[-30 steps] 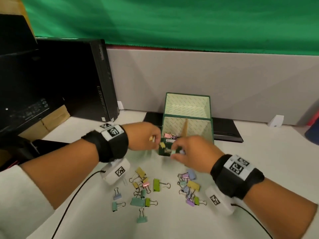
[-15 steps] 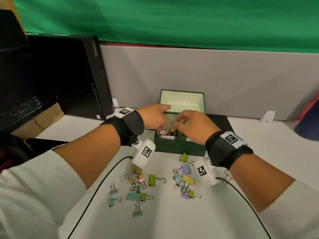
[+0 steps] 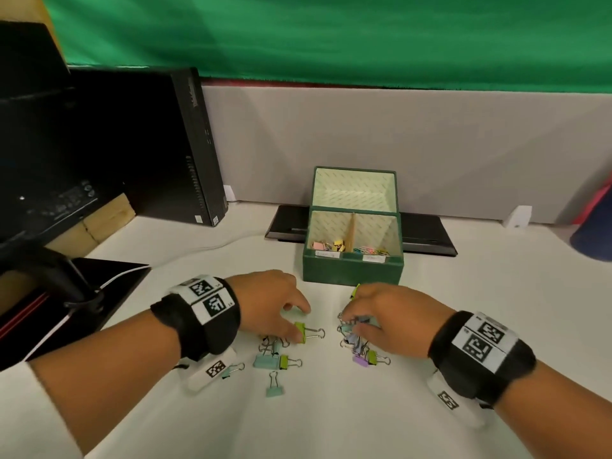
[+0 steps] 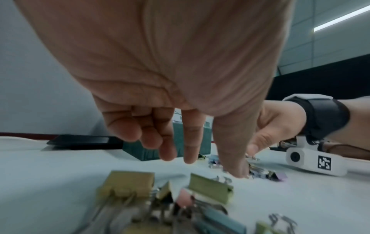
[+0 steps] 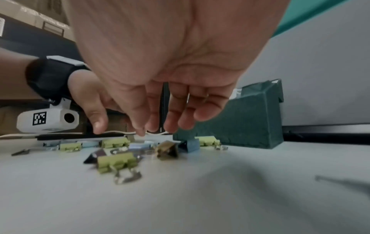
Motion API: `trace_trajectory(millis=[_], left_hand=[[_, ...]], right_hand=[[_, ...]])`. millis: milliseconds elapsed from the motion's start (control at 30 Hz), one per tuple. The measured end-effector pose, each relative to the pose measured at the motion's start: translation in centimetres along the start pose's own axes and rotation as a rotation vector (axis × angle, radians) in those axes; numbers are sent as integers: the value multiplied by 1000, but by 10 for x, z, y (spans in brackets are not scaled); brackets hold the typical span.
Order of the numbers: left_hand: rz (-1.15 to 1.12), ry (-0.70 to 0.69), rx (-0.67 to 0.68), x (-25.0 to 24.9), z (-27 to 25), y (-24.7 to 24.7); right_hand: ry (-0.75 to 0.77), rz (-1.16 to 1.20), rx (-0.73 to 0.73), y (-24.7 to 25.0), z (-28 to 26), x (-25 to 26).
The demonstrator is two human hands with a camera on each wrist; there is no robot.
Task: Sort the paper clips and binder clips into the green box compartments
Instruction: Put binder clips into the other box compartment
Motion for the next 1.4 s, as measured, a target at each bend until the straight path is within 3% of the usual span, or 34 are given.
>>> trace_trajectory(millis=[133, 333, 533, 600, 667, 800, 1000, 1167, 1300, 1400], left_hand=[[57, -34, -20, -9, 8, -12], [-111, 9, -110, -7, 13, -11], [-498, 134, -291, 24, -2, 14], [-623, 215, -267, 39, -10, 15], [-538, 236, -235, 48, -15, 14], [-141, 173, -158, 53, -19, 11], [7, 156, -86, 57, -11, -3], [-13, 162, -58, 61, -5, -8], [-95, 187, -96, 68, -6, -1], [-182, 162, -144, 72, -5, 13]], right_hand=[[16, 34, 61, -7, 2, 7], [17, 15, 98, -15, 4, 8], [-49, 70, 57, -14, 4, 5], [-64, 70, 51, -16, 5, 4], [-55, 28, 65, -18, 7, 3], [-60, 24, 73, -18, 7, 1], [-87, 92, -63, -7, 6, 2], [-212, 143, -196, 6, 5, -5], [-236, 66, -215, 7, 6, -8], [-248, -38, -147, -2, 9, -14]])
Point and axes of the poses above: each hand's wrist, its own z-axis towards the middle knuckle, its own y-axis out of the back of the hand, x = y × z, the point moved 5 cm from there along z, towards the middle knuckle, and after that the axes turned 14 degrees about -x, right-handed, at the moved point
